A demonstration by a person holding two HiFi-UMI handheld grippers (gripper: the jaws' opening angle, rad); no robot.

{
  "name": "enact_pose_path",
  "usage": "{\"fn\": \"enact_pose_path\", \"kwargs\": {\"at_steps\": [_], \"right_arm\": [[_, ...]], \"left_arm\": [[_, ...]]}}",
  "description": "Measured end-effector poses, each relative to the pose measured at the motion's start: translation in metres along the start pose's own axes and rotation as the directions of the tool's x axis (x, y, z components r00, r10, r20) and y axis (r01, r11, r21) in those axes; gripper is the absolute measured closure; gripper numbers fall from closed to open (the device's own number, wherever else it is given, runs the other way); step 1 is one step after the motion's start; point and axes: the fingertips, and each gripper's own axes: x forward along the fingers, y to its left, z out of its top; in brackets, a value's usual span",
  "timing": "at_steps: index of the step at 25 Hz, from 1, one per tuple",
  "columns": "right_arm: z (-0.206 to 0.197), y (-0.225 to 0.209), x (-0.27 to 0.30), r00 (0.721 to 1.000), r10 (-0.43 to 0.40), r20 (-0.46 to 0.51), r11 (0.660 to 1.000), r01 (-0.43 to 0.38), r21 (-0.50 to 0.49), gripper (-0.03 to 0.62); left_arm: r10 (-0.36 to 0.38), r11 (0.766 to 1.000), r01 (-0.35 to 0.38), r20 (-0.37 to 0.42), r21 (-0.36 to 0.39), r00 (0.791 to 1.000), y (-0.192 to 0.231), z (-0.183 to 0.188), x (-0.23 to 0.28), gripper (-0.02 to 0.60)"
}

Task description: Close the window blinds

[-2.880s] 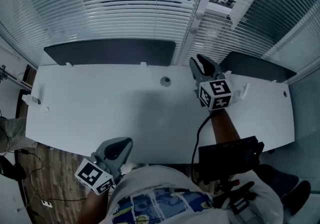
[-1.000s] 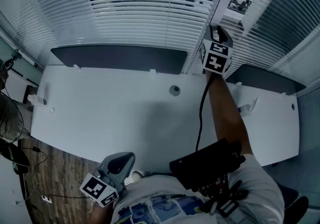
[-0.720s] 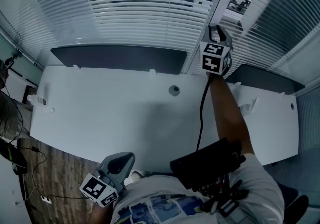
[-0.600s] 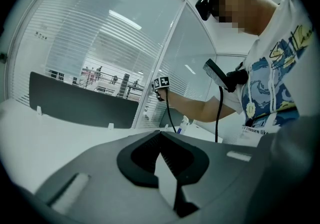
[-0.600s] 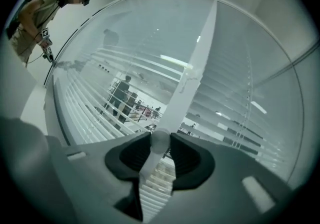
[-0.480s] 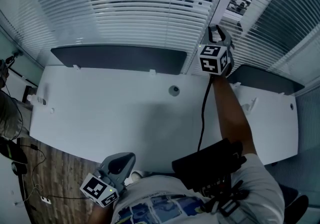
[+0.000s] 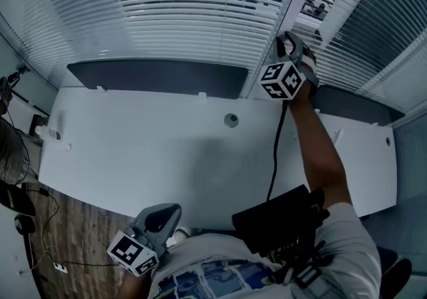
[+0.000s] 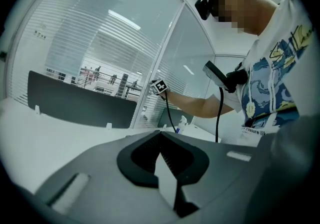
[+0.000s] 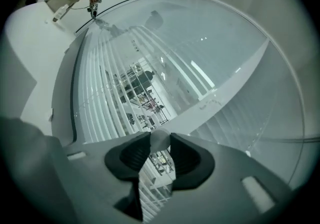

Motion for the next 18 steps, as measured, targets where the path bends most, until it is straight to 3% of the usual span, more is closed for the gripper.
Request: {"fn": "enact_pose_path", "kwargs": {"at_steps": [7,14,16,18], "right_arm": [[-0.0023,0.003,0.0033,0.999,-0.034,-0.014,0.978,0.031,-0.206,0.471],[-0.0034,0.0062,0.0037,0.997,-0.065,-0.03,0.893,0.044,-0.448,0.471],[-0.0031,0.0052,0.0029,0.997,-0.069,-0.035,0.875,0.044,-0.483,0.471],[-0.0026,0.0055,0.0038,0.997,-0.067,-0.029,0.879,0.046,-0.474,0.471]], "left_arm": [[-0.007,1.0,0.007,0.001,0.002,1.0,-0.0021,-0.0003,0.0023,0.58],[-0.01,1.0,0.01,0.002,-0.003,1.0,-0.0023,-0.0004,0.0009,0.58],[-0.011,1.0,0.011,0.001,-0.003,1.0,-0.0024,-0.0005,0.0013,0.58],[-0.011,1.0,0.011,0.001,-0.004,1.0,-0.0023,-0.0007,0.0014,0.58]]}}
